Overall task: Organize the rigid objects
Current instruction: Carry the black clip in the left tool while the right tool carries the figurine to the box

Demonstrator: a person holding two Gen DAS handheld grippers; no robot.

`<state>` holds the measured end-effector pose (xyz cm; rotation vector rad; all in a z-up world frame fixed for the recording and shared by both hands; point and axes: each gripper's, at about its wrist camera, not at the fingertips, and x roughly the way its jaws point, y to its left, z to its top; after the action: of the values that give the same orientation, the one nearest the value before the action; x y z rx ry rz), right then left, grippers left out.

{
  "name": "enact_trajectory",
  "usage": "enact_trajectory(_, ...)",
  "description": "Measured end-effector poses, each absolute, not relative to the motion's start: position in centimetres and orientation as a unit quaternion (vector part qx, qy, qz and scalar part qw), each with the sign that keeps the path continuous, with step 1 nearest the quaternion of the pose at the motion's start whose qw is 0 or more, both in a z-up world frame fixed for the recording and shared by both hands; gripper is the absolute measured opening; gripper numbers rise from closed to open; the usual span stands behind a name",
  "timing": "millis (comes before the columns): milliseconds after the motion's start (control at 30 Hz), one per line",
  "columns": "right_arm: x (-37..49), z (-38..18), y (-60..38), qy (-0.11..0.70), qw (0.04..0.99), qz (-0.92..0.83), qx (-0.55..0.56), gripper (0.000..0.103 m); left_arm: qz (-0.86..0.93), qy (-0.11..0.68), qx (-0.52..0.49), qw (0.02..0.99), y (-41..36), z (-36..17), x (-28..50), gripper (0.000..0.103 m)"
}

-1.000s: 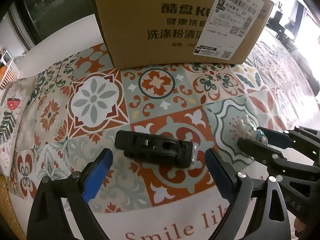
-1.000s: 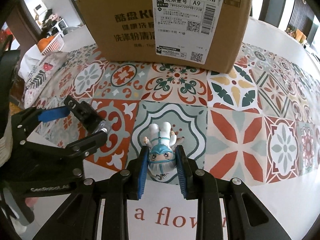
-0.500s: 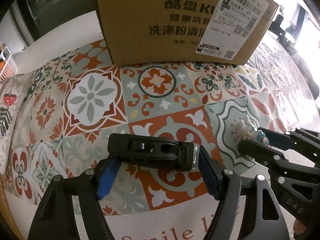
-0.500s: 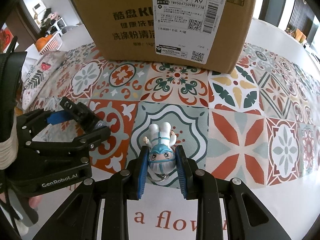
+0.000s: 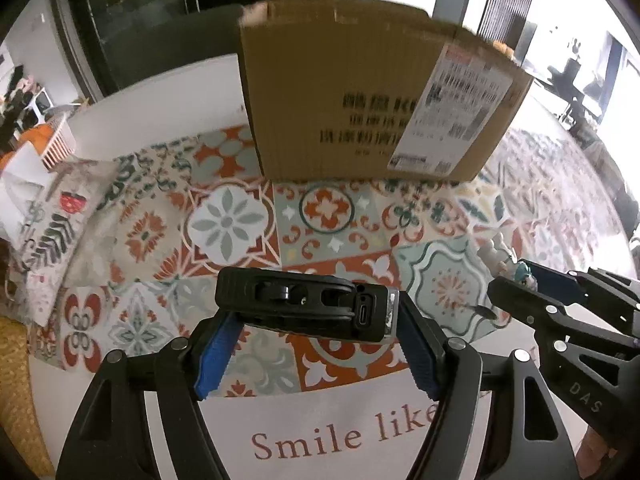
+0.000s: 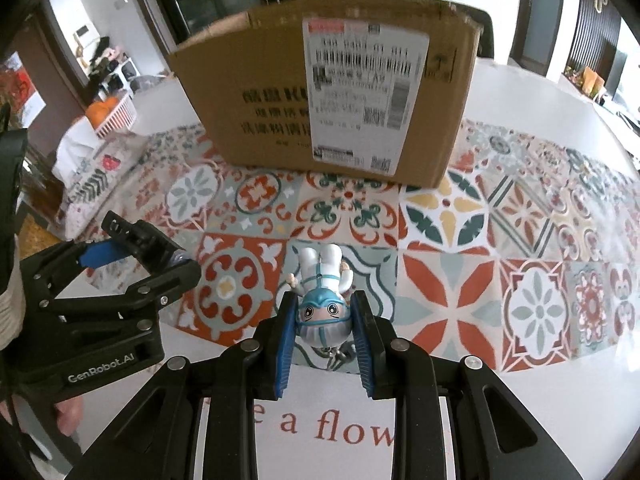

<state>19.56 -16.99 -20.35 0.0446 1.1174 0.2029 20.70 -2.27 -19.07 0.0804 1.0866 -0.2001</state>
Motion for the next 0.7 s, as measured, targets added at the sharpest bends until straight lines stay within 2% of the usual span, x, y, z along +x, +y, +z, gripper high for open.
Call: enact_trajectory(700, 19.3, -10.6, -17.2, 0.43, 0.897, 0.099, 0.013, 0.028, -0.104, 0.428, 0.034, 0.897, -2.3, -9.2, 21.3, 0.074)
